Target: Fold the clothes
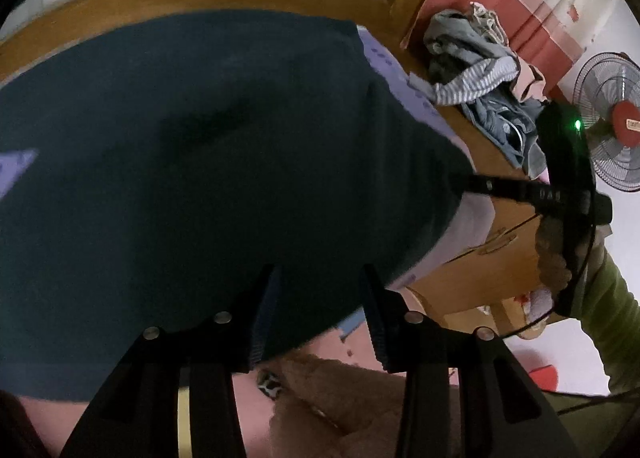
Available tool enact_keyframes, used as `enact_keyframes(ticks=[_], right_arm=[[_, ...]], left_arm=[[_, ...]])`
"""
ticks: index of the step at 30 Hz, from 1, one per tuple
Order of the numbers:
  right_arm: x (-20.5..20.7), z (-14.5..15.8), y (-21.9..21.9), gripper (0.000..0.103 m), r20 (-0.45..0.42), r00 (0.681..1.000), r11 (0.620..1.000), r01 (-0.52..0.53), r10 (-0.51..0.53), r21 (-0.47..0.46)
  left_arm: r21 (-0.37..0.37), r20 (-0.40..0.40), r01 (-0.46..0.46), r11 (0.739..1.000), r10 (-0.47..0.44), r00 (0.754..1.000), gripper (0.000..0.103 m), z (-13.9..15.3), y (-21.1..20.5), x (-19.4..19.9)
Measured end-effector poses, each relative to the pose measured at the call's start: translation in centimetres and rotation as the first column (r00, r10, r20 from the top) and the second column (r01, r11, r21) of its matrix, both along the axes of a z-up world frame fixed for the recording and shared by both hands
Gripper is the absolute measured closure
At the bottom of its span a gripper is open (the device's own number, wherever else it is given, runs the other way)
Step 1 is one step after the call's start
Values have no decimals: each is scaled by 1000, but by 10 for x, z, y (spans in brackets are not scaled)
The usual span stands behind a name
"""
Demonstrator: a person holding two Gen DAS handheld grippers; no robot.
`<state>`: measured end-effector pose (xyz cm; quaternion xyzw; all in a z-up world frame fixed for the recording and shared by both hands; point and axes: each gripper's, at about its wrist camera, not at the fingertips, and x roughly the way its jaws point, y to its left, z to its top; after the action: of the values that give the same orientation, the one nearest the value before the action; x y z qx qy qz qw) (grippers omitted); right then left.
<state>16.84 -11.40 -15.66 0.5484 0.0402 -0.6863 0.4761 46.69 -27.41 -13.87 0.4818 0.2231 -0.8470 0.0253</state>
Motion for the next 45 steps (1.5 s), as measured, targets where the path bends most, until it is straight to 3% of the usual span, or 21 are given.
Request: enact_keyframes(ticks=[2,4,5,8,13,17,20,26,29,35,37,38,39,42,45], right_arm=[[-1,0,-5,48,-1,1000,1000,3,-3,-3],[-3,1,-9,56,9,1000,1000,23,-23,-9],[-4,2,-9,79,12,999,999,33,-33,-13],[0,17,-5,87,-5,998,996,67,-68,-66],[-7,44,34,89,60,991,983,128,-121,-133],[-19,18,29,89,61,995,996,79,-75,-51],[-28,-8,23,89,95,994,999,54,-54,2],[-43,8,21,90,218,975,994,61,-40,-89],[-40,27,16,90,195,981,994,33,-11,-107],[-32,49,14,90,145,989,994,-17,33,-111],[-30,49,12,89,122,992,995,-31,43,-96],[-28,49,10,89,111,993,995,-38,47,-88],[-27,47,10,88,83,994,996,-59,65,-73],[-18,40,7,76,-29,992,992,-122,122,-1],[0,33,10,54,-247,950,978,-166,193,124]], left_arm=[[6,3,-17,1000,17,1000,61,-4,5,7],[-26,-2,-26,999,26,1000,61,-4,11,11],[-40,-4,-29,999,28,1000,61,-3,13,12],[-58,3,-55,997,55,998,61,-2,18,12],[-55,-18,-91,994,90,996,61,10,33,10],[-32,9,-97,995,97,995,61,4,43,5],[-96,20,-95,991,98,995,61,2,52,2],[-248,9,-66,966,71,997,61,6,73,-7],[-343,-1,-56,938,59,998,61,7,79,-14],[-446,-10,-72,892,76,997,61,-1,80,-23],[-437,-6,-82,896,88,996,66,-7,74,-24],[-417,2,-84,905,93,996,83,-9,71,-24],[-394,1,-86,915,94,996,90,-7,68,-21],[-325,-2,-91,941,96,995,95,-3,59,-13],[-287,9,-75,955,81,997,97,3,60,-2]])
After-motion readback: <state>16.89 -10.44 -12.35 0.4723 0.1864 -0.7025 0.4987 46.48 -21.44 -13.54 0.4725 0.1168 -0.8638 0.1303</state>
